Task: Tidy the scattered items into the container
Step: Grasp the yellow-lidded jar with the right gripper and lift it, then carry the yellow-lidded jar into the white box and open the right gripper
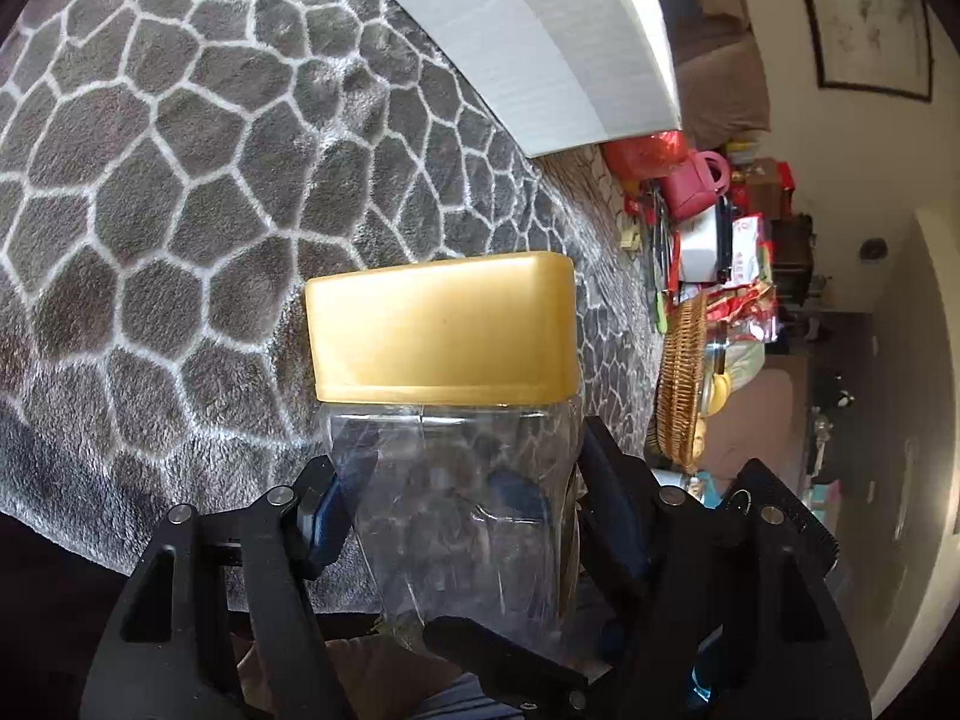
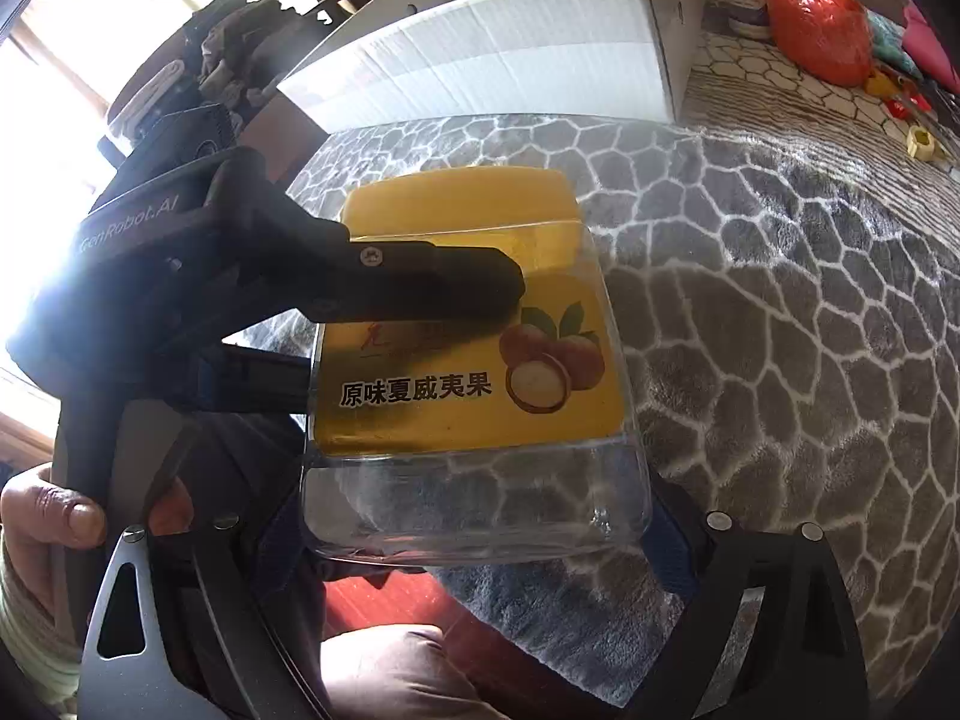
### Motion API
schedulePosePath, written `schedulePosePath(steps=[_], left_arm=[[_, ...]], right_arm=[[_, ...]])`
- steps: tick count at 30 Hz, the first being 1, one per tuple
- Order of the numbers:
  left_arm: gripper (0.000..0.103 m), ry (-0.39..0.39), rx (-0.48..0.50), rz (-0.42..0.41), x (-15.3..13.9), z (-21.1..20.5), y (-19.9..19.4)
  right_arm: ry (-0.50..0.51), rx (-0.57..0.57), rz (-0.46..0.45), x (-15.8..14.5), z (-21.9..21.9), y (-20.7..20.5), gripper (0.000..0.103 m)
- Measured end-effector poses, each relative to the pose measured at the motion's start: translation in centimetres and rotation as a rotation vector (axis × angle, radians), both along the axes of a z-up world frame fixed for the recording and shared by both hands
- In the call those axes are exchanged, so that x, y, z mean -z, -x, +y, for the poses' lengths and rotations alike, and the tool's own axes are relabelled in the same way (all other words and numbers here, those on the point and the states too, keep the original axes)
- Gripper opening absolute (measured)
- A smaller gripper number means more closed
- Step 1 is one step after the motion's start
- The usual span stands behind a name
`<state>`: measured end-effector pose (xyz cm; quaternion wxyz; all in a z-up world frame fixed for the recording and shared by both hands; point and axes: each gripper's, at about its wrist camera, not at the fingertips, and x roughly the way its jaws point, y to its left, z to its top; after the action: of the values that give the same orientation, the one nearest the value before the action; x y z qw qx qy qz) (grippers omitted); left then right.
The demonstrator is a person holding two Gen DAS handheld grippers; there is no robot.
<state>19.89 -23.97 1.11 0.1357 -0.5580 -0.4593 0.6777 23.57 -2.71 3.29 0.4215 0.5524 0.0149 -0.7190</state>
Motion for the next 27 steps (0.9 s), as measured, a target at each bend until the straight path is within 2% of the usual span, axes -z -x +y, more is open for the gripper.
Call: schedulePosePath(steps=[4, 9, 13, 17, 20, 22, 27], left_arm=[[0.065, -0.006, 0.027, 0.059, -3.4, 0.0, 1.1], [0.065, 0.015, 0.051, 0.165, -9.9, -0.6, 4.1], [0.065, 0.042, 0.069, 0.220, -14.8, -1.6, 9.0], [0.066, 0.127, 0.089, 0.261, -18.4, -2.5, 15.2], [0.066, 0.170, 0.100, 0.257, -19.4, -3.2, 19.9], [0.068, 0.190, 0.113, 0.240, -19.1, -3.6, 23.1], [0.070, 0.181, 0.132, 0.173, -15.2, -5.2, 30.2]], right_arm=[[0.034, 0.001, 0.043, -2.8, 0.0, 0.5, 0.092], [0.081, -0.002, 0.122, -8.3, -0.5, 2.6, 0.092], [0.111, 0.010, 0.187, -13.3, -2.0, 5.9, 0.092], [0.154, 0.047, 0.212, -16.4, -3.3, 10.9, 0.092], [0.186, 0.083, 0.193, -17.4, -5.1, 15.9, 0.092], [0.184, 0.098, 0.188, -17.3, -6.4, 19.1, 0.092], [0.160, 0.119, 0.157, -15.0, -9.4, 26.7, 0.092]])
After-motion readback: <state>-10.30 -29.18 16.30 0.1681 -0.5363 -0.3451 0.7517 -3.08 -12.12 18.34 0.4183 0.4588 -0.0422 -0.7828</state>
